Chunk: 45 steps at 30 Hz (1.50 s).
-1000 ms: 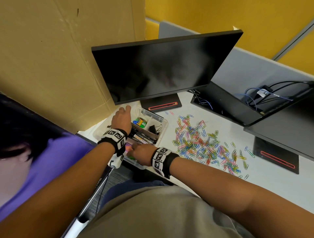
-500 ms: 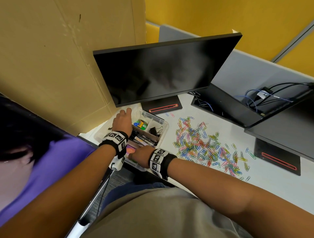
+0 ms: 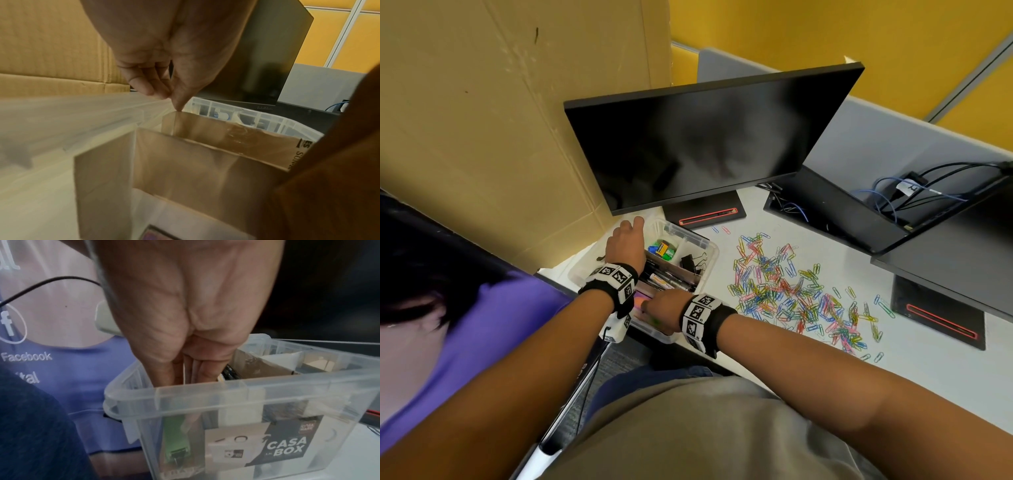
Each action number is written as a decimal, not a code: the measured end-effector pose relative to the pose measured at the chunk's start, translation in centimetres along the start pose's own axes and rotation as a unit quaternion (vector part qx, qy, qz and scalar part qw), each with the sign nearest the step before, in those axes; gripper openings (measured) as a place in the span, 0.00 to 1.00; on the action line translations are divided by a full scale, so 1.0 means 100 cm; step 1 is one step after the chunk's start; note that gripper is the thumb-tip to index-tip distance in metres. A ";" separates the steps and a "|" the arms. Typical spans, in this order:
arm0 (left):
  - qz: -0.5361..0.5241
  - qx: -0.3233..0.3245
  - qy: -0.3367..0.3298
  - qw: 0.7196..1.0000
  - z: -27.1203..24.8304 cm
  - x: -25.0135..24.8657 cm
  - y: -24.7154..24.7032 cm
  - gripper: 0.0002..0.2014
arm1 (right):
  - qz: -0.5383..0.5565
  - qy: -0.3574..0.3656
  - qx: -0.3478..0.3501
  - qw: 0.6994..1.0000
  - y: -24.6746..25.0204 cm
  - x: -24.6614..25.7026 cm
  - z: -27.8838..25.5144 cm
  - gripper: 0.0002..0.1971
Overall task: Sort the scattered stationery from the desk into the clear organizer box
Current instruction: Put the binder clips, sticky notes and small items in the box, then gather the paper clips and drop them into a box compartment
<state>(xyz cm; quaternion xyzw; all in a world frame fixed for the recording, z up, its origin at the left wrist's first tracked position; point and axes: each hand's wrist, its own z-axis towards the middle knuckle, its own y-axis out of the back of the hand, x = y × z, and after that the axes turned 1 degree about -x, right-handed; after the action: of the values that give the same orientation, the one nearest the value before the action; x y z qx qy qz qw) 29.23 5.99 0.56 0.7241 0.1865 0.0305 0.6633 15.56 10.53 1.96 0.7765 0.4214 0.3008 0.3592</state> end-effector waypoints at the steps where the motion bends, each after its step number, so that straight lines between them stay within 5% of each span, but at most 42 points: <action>1: 0.001 0.000 0.000 1.000 0.000 0.000 0.000 0.25 | 0.009 0.000 -0.002 1.000 0.000 -0.001 -0.001 0.21; 9: 0.005 0.013 0.010 1.000 0.000 -0.006 0.006 0.27 | 0.207 0.000 -0.130 0.970 0.013 -0.030 -0.023 0.13; 21: -0.004 0.000 -0.067 0.998 0.002 -0.089 -0.004 0.14 | 0.293 -0.172 -0.297 0.892 -0.019 -0.103 -0.075 0.10; 32: -0.033 0.078 -0.179 0.980 -0.002 -0.200 -0.034 0.14 | 0.302 -0.303 -0.264 0.865 -0.099 -0.169 -0.140 0.12; 45: 0.075 0.236 -0.178 0.953 -0.013 -0.242 -0.112 0.26 | 0.266 -0.472 -0.194 0.818 -0.185 -0.219 -0.198 0.18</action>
<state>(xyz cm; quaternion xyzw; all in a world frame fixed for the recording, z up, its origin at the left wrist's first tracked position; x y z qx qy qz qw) 3.84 0.27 -5.30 0.8654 0.0128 -0.0940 0.4921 -17.92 4.68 -5.51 0.8192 -0.0900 0.0569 0.5635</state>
